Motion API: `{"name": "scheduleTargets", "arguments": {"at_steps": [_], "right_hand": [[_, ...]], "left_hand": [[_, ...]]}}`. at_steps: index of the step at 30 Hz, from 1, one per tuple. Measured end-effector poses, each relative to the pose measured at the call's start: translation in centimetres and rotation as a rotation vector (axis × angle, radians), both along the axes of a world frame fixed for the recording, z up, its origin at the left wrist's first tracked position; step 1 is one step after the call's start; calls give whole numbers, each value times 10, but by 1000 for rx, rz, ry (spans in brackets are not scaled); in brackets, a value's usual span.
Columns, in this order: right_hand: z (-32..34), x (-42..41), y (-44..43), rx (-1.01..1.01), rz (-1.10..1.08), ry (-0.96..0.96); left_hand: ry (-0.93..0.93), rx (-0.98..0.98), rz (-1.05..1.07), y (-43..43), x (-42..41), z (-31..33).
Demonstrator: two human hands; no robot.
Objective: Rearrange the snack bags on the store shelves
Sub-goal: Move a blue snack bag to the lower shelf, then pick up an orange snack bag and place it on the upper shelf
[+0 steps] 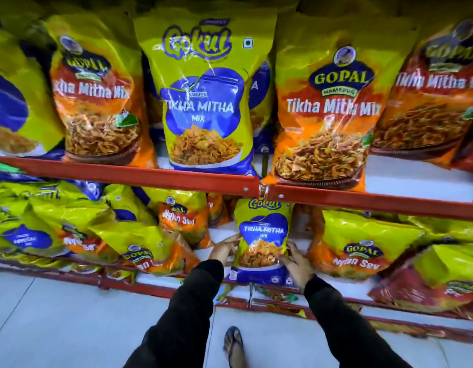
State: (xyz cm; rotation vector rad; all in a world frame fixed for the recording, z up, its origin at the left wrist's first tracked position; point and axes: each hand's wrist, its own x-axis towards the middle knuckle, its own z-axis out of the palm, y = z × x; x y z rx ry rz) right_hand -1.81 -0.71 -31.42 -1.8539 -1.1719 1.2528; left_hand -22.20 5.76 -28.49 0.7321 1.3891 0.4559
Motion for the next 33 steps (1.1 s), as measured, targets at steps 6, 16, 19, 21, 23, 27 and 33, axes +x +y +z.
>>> {"name": "scheduleTargets", "arguments": {"at_steps": [6, 16, 19, 21, 23, 27, 33], "right_hand": [[-2, 0, -7, -93, 45, -23], [59, -32, -63, 363, 115, -502], [89, -50, -67, 520, 105, -554], [113, -63, -62, 604, 106, -566], [144, -79, -54, 693, 109, -557], [210, -114, -26, 894, 84, -478], [289, -180, 34, 956, 51, -189]], "left_hand": [[23, 56, -4, -6, -1, 2], [253, 527, 114, -81, -11, 35], [294, 769, 122, -92, -21, 62], [308, 937, 133, -90, -30, 84], [336, 1068, 167, -84, -41, 111], [348, 1252, 293, -62, -67, 171], [344, 1405, 460, -2, -132, 247]]}}
